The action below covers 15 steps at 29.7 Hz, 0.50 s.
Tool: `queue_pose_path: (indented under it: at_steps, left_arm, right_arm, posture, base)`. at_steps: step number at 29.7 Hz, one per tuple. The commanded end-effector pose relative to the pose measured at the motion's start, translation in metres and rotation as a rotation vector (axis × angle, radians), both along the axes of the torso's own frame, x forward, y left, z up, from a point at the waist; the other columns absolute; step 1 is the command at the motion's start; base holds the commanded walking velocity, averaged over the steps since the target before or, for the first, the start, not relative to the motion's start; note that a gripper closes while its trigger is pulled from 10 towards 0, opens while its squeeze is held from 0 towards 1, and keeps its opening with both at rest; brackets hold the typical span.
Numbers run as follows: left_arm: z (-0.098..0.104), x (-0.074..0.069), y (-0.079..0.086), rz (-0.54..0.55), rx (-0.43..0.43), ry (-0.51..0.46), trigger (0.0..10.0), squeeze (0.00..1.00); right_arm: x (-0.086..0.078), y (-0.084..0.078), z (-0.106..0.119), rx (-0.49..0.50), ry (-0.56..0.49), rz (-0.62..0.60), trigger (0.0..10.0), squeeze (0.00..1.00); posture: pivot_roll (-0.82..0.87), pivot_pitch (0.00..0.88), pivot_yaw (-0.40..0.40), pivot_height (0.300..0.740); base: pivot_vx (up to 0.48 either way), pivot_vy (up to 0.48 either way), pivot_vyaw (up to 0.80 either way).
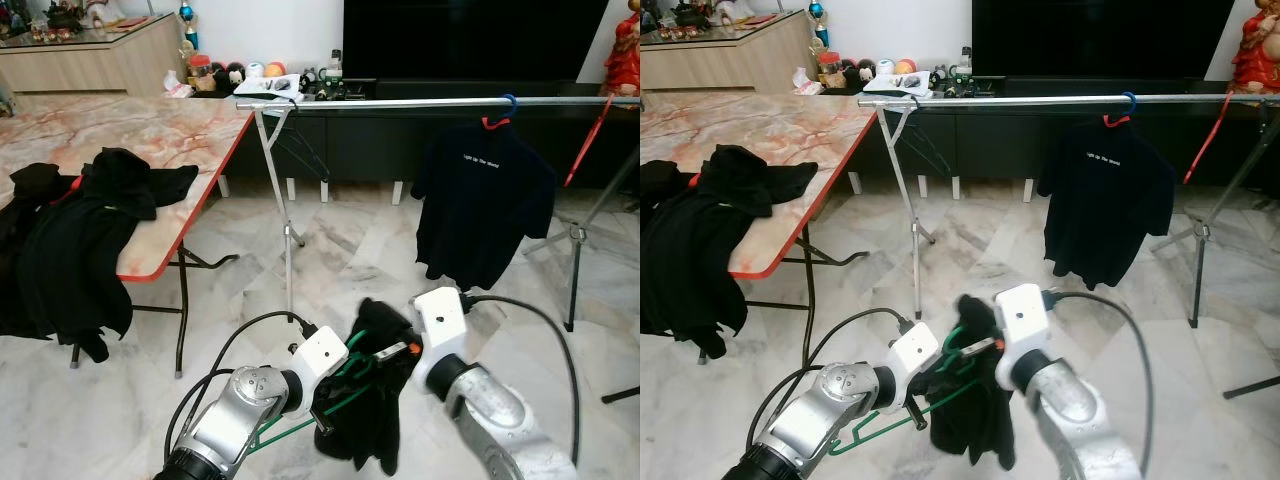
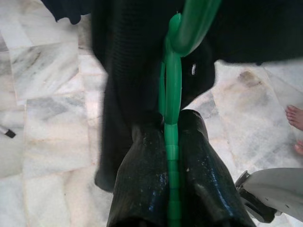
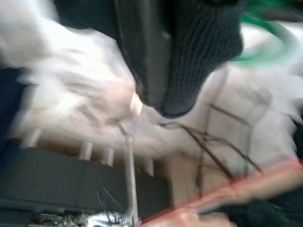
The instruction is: Hang hanger
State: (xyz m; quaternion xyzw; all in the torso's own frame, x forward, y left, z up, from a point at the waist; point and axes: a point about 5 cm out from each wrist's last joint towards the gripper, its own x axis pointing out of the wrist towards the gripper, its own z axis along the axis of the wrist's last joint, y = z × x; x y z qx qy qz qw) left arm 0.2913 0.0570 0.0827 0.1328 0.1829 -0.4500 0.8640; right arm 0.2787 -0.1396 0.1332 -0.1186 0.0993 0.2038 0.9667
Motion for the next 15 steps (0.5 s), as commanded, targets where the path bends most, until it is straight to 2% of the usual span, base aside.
queue_pose_path:
  at_steps: [1,3,4,8,12,13,14,15]
  left_arm:
    - [0.008,0.006,0.003,0.026,-0.035,-0.037,10.0,0.0]
    - [0.01,0.01,0.004,0.051,-0.039,-0.055,10.0,0.0]
    - [0.011,0.011,0.005,0.06,-0.041,-0.061,10.0,0.0]
    - [0.015,0.015,0.006,0.103,-0.069,-0.081,10.0,0.0]
    - [0.02,0.018,0.005,0.13,-0.112,-0.095,10.0,0.0]
    - [0.022,0.019,0.006,0.142,-0.128,-0.097,10.0,0.0]
    - [0.023,0.02,0.006,0.145,-0.132,-0.097,10.0,0.0]
    - [0.022,0.02,0.007,0.144,-0.131,-0.095,10.0,0.0]
  right_arm:
    - [0.002,-0.002,0.004,-0.099,-0.066,0.021,10.0,0.0]
    - [0.001,0.0,0.014,-0.012,-0.085,0.054,10.0,0.0]
    - [0.001,0.0,0.015,-0.004,-0.086,0.057,10.0,0.0]
    - [0.003,-0.005,0.006,-0.043,-0.045,0.017,10.0,0.0]
    - [0.007,-0.015,-0.005,-0.091,-0.026,-0.08,10.0,0.0]
    - [0.013,-0.022,0.001,-0.097,-0.092,-0.171,10.0,0.0]
    - [0.014,-0.024,0.002,-0.096,-0.11,-0.195,10.0,0.0]
    - [0.013,-0.016,0.014,-0.008,-0.146,-0.126,10.0,0.0]
  posture:
    - [0.05,0.046,0.061,0.74]
    - [0.05,0.046,0.061,0.74]
    - [0.05,0.046,0.061,0.74]
    - [0.05,0.045,0.059,0.74]
    - [0.05,0.048,0.061,0.74]
    - [0.05,0.048,0.061,0.74]
    - [0.05,0.048,0.061,0.74]
    - [0.05,0.051,0.062,0.74]
  base:
    - [0.0,0.0,0.0]
    - [0.0,0.0,0.0]
    - [0.0,0.0,0.0]
    - [0.0,0.0,0.0]
    - [0.0,0.0,0.0]
    - [0.0,0.0,0.0]
    - [0.0,0.0,0.0]
    - [0.0,0.0,0.0]
